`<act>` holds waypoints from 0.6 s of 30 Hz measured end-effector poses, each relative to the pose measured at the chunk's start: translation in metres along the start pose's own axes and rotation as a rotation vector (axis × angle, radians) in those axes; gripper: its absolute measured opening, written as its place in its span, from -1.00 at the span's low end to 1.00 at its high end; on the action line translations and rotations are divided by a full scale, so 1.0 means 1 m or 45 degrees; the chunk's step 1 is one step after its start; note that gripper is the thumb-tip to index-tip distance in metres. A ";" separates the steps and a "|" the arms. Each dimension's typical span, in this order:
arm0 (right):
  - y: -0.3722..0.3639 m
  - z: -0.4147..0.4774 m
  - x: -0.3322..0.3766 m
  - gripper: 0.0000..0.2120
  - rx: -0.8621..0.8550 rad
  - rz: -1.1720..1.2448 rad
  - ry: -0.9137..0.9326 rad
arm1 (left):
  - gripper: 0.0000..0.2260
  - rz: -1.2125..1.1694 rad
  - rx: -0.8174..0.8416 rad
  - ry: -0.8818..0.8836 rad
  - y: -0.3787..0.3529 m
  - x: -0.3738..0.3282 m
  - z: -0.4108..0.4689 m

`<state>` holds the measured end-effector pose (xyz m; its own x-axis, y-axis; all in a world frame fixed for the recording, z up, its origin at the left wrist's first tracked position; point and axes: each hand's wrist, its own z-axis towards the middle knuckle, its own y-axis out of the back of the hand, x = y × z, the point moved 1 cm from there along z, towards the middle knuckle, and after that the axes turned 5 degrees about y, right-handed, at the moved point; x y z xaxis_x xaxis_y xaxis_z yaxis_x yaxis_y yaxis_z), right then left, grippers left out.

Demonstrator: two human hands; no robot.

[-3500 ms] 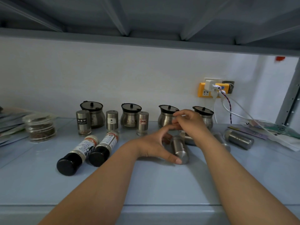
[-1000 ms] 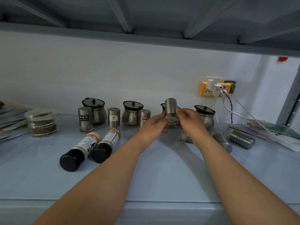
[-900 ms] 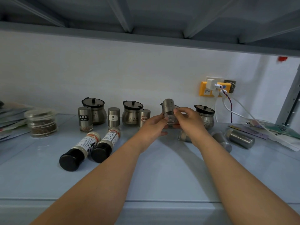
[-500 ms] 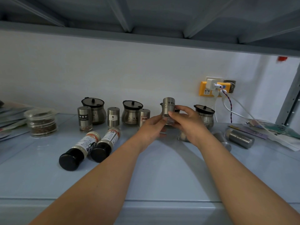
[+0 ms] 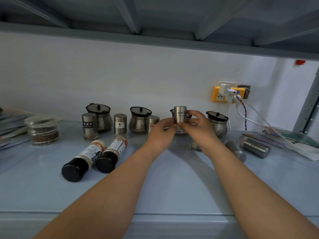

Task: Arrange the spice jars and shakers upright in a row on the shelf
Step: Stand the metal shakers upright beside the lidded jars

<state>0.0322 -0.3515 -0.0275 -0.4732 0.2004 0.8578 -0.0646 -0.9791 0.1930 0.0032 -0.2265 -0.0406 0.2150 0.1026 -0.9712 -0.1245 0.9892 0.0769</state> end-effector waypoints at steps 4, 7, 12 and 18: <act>0.000 0.000 0.001 -0.55 0.006 -0.078 0.017 | -0.80 -0.023 0.036 0.015 -0.004 -0.001 0.000; -0.001 -0.001 0.000 -0.57 0.043 -0.154 0.037 | -0.75 -0.022 0.102 0.014 -0.004 0.001 0.001; -0.002 0.000 -0.001 -0.60 0.054 -0.319 0.105 | -0.71 -0.099 0.147 0.023 -0.004 0.001 0.002; -0.002 0.000 0.004 -0.71 0.074 -0.490 0.146 | -0.72 -0.056 0.158 0.033 -0.004 0.006 0.006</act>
<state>0.0302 -0.3487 -0.0246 -0.5192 0.5435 0.6596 -0.2081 -0.8289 0.5193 0.0104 -0.2291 -0.0456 0.1922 0.0577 -0.9797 0.0053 0.9982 0.0599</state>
